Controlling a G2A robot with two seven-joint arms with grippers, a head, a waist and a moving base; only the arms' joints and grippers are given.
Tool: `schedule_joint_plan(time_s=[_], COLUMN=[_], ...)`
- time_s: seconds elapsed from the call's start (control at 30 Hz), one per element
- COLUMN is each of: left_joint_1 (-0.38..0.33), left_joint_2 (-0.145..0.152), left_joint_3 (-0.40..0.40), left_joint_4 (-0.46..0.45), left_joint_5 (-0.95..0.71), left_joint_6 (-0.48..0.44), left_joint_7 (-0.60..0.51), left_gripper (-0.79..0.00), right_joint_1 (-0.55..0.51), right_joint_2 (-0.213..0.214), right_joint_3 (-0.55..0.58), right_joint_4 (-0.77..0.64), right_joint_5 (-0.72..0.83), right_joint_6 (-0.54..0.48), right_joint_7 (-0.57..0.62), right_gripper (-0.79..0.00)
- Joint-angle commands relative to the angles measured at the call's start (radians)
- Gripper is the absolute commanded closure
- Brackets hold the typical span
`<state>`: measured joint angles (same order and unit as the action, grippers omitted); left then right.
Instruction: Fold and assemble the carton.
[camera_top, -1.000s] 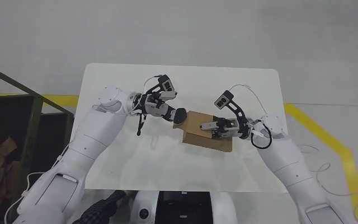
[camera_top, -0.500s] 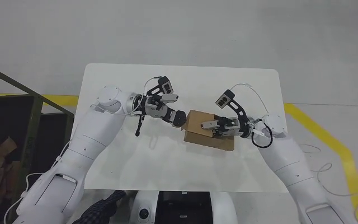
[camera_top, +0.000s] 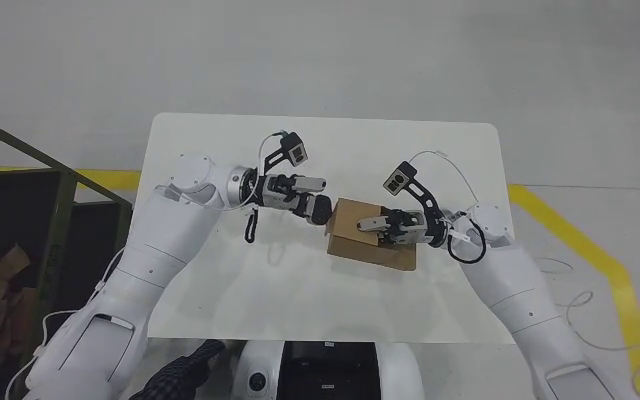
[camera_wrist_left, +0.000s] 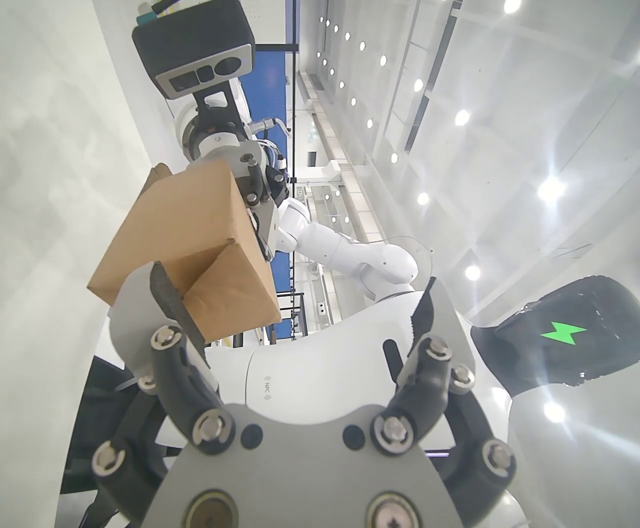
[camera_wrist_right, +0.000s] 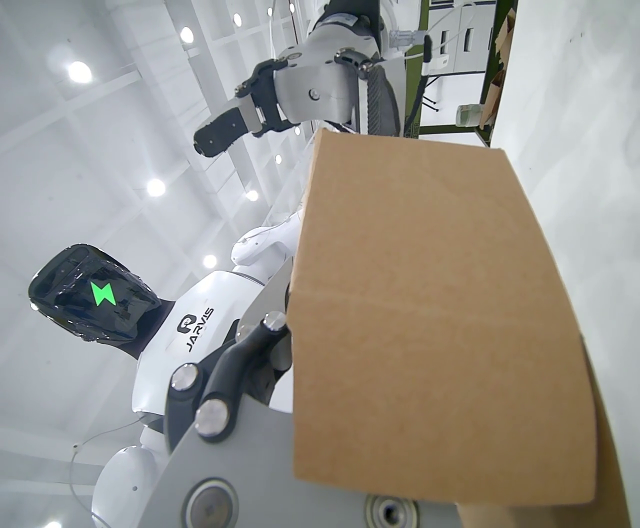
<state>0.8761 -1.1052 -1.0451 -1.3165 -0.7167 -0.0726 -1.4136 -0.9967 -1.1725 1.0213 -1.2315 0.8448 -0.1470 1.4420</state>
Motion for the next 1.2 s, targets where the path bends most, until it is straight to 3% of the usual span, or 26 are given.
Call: schedule_joint_plan(time_s=[0.0,1.17], left_joint_1=[0.005,-0.002], left_joint_2=[-0.001,-0.022], left_joint_3=[-0.001,0.031], left_joint_4=[-0.003,-0.026], left_joint_5=[-0.022,-0.021], left_joint_6=[0.006,-0.005], left_joint_7=[-0.007,0.044], left_gripper=[-0.785,-0.785], right_joint_1=[0.000,0.000], right_joint_2=[0.000,-0.016], right_joint_3=[0.001,0.005], right_joint_4=[0.000,0.023], right_joint_5=[-0.002,0.015], right_joint_6=[0.002,0.014], right_joint_7=[-0.002,-0.028], right_gripper=[0.000,0.000])
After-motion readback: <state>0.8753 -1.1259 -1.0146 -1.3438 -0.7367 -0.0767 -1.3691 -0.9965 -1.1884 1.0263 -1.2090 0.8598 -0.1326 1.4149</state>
